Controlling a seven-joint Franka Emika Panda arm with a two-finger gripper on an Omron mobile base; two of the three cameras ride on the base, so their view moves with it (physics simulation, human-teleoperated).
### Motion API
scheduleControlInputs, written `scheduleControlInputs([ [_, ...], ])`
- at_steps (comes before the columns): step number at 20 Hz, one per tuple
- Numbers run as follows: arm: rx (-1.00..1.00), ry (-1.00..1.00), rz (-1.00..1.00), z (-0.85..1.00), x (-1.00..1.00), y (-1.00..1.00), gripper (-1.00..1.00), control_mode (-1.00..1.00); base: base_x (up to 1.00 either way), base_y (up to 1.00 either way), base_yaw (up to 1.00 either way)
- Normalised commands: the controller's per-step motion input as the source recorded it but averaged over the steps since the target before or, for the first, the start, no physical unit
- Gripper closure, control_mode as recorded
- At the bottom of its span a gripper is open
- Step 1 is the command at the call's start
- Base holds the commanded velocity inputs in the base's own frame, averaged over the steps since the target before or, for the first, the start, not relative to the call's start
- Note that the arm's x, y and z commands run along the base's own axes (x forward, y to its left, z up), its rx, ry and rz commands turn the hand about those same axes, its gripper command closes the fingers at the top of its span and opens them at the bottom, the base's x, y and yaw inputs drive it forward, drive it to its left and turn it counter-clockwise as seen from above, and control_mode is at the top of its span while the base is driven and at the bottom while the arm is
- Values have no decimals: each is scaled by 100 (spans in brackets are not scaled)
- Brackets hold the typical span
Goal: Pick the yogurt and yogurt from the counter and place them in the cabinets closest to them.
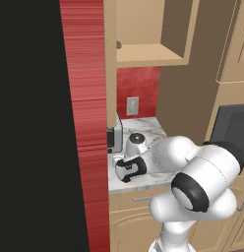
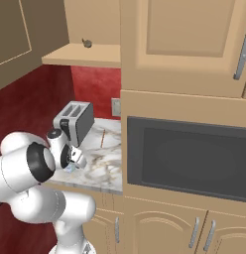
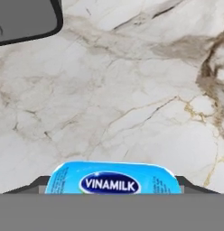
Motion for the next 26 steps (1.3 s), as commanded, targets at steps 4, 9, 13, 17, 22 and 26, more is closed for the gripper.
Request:
scheduleControlInputs([
  [4,0,0,0,0,0,0,100,-100,0,0,0],
  [9,1,0,0,29,0,0,100,-100,0,0,0],
  [13,0,0,0,54,0,-3,100,-100,0,0,0],
  [17,2,0,0,62,-4,-10,100,-100,0,0,0],
  [22,3,0,0,64,-5,-9,100,-100,0,0,0],
  [26,3,0,0,63,-13,-11,100,-100,0,0,0],
])
